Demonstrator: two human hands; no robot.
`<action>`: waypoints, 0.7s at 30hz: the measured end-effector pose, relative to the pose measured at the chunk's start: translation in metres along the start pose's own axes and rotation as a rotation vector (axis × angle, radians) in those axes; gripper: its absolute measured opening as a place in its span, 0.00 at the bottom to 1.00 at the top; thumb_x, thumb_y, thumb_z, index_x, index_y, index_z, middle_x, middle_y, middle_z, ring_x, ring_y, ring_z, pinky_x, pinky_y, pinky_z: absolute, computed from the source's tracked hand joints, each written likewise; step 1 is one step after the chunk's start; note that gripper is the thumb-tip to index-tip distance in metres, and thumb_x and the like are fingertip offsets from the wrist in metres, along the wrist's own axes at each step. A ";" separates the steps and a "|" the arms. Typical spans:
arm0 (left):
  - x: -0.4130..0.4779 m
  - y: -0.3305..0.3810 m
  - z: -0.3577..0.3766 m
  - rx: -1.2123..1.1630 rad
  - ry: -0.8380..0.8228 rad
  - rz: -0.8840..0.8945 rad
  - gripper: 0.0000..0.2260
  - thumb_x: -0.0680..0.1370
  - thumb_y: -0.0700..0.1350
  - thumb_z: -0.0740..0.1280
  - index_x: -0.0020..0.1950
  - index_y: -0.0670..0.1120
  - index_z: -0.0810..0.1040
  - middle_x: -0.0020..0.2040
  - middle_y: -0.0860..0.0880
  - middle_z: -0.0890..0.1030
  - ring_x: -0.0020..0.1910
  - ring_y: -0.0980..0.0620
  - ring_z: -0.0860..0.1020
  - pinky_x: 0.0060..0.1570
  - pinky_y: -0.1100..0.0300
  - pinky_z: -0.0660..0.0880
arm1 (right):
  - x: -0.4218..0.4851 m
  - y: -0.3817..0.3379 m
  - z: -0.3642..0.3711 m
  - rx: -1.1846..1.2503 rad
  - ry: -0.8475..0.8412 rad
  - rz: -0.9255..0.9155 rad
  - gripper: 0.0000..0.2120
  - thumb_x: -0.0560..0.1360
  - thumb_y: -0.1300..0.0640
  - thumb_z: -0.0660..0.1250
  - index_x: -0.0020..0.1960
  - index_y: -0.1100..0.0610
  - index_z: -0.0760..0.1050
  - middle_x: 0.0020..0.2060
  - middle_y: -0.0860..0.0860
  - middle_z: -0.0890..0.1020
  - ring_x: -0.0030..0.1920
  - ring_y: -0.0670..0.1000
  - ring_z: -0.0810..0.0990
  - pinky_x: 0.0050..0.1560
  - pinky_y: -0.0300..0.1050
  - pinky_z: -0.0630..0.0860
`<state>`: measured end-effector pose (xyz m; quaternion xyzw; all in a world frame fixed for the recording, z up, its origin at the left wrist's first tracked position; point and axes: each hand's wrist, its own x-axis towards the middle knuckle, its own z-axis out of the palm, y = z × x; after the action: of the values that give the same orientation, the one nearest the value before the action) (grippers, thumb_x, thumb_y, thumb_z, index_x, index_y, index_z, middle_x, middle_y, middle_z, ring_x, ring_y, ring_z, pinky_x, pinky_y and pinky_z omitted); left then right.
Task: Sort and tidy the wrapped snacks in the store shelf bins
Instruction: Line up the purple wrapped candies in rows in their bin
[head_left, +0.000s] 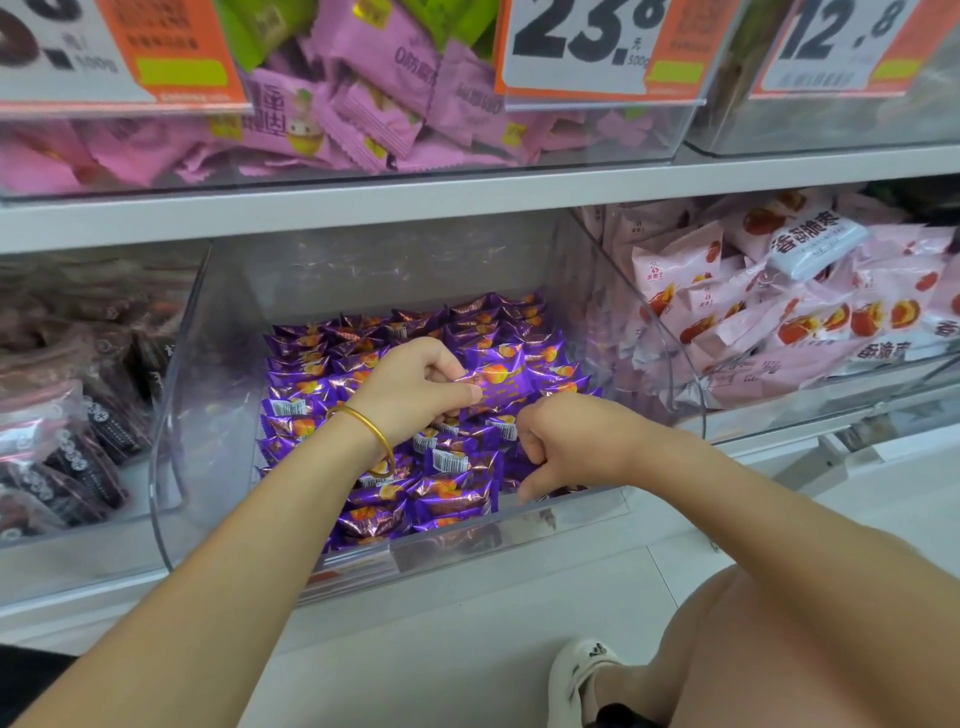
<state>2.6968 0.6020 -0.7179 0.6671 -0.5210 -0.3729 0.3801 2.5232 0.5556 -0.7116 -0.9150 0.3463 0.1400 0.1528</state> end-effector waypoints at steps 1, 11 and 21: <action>0.000 0.000 0.000 -0.003 0.005 -0.002 0.07 0.72 0.39 0.71 0.41 0.44 0.73 0.34 0.48 0.78 0.28 0.60 0.76 0.28 0.71 0.73 | 0.000 0.001 0.000 0.035 0.002 0.001 0.14 0.69 0.48 0.72 0.41 0.56 0.71 0.33 0.47 0.72 0.34 0.48 0.69 0.32 0.43 0.66; 0.000 0.002 0.001 -0.106 -0.073 -0.060 0.07 0.73 0.36 0.70 0.39 0.43 0.72 0.31 0.47 0.78 0.26 0.59 0.76 0.27 0.68 0.72 | -0.010 0.011 -0.003 0.117 0.017 -0.147 0.18 0.77 0.66 0.59 0.58 0.50 0.80 0.53 0.51 0.80 0.53 0.50 0.76 0.57 0.48 0.73; -0.001 0.001 0.004 -0.104 -0.076 -0.092 0.08 0.73 0.37 0.70 0.39 0.44 0.72 0.31 0.47 0.78 0.23 0.61 0.75 0.26 0.69 0.70 | 0.000 -0.005 -0.012 -0.176 -0.393 -0.161 0.21 0.79 0.61 0.55 0.66 0.43 0.72 0.48 0.46 0.67 0.56 0.53 0.70 0.57 0.45 0.70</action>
<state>2.6924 0.6018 -0.7184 0.6551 -0.4839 -0.4412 0.3768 2.5283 0.5553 -0.6998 -0.9045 0.2222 0.3327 0.1478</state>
